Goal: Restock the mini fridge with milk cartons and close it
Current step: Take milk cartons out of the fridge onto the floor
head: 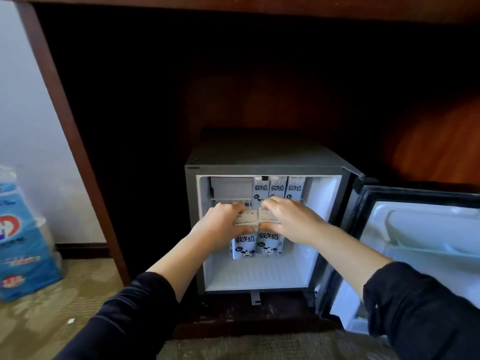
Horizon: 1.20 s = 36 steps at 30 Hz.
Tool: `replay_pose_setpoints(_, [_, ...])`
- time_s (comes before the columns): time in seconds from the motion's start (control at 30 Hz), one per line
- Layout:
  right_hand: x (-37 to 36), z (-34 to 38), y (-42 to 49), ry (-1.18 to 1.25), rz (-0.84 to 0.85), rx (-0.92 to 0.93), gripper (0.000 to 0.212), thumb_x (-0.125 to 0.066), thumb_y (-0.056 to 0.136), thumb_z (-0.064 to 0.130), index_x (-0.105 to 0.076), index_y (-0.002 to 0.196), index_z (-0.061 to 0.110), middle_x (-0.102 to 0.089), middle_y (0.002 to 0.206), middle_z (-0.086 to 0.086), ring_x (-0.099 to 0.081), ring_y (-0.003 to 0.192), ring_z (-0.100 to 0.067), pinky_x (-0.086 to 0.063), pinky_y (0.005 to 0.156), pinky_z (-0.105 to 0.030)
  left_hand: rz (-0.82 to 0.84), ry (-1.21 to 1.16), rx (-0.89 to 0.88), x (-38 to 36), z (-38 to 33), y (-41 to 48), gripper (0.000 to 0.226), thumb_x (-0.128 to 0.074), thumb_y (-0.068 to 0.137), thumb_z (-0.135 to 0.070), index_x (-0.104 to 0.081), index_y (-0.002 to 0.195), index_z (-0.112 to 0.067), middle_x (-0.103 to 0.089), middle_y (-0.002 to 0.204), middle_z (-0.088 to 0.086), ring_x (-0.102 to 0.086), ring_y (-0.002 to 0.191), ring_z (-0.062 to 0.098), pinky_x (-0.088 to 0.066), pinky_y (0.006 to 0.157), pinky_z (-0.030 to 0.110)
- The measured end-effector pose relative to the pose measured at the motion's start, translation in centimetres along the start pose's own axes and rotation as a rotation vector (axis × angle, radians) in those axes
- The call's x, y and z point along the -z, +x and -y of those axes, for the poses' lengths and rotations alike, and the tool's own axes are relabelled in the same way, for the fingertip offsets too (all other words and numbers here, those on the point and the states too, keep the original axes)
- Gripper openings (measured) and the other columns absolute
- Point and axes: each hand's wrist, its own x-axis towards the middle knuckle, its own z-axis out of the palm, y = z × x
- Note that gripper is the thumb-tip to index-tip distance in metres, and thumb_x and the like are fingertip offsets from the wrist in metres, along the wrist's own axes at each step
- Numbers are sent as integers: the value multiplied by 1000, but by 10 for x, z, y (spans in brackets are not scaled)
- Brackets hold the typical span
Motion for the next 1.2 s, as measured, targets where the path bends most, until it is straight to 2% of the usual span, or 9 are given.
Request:
replay_pose_setpoints(0.1, [20,0,-30,-4,43,8,50,-55,87,52,-49,118,13,-56,109,-2,-54,93,-19,-46,75,-33,89,1,-33,7,-25,-14,30,-70,78,-43,-57,96,-23,-52,72,-16,-49,61,1,-35,52,17])
replay_pose_setpoints(0.27, [46,-6,-84,-30,58,-13,46,-56,83,57,-53,105,16,-54,97,4,-50,80,-11,-36,58,-21,193,94,-144,15,-77,-30,31,-66,81,-43,-53,90,-16,-55,77,-7,-51,66,11,-36,53,21])
replay_pose_setpoints(0.4, [62,-20,-129,-8,83,-98,41,-62,82,53,-55,101,17,-58,98,1,-55,86,-17,-47,70,-33,244,120,-233,8,-121,-34,30,-64,83,-44,-51,87,-17,-48,73,-8,-44,61,8,-34,52,19])
replay_pose_setpoints(0.53, [62,-47,-175,64,115,-192,31,-67,80,49,-45,82,26,-48,81,10,-51,78,-14,-37,60,-28,327,97,-279,-20,-164,-32,30,-63,84,-43,-50,86,-17,-46,75,-8,-45,65,11,-35,57,23])
replay_pose_setpoints(0.6, [57,-61,-197,63,160,-236,31,-68,80,47,-42,74,30,-47,76,11,-49,74,-13,-35,59,-29,380,88,-286,-41,-185,-30,32,-63,85,-41,-55,95,-12,-53,85,-1,-49,77,18,-37,63,26])
replay_pose_setpoints(0.8, [10,-110,-258,89,262,-402,33,-68,80,47,-57,91,18,-58,90,-1,-53,84,-21,-43,69,-35,506,37,-266,-124,-237,-31,39,-65,85,-35,-56,110,-7,-58,112,10,-54,97,26,-44,79,34])
replay_pose_setpoints(0.93, [-37,-136,-297,145,316,-528,39,-69,79,44,-60,102,14,-60,101,-4,-57,92,-24,-44,71,-34,602,-10,-214,-187,-257,-42,39,-64,85,-35,-56,113,-8,-58,115,11,-55,102,28,-43,80,33])
replay_pose_setpoints(1.07, [-88,-159,-334,194,406,-620,28,-70,79,38,-58,94,17,-58,88,3,-58,86,-20,-45,65,-31,711,-71,-148,-260,-276,-61,35,-67,84,-31,-57,109,-10,-61,114,10,-57,103,26,-46,82,32])
replay_pose_setpoints(1.2, [-138,-175,-368,267,474,-768,23,-70,80,31,-58,96,20,-60,93,2,-57,85,-15,-50,72,-32,802,-163,-28,-324,-291,-80,25,-68,83,-25,-57,103,-14,-62,110,7,-60,100,23,-52,85,36])
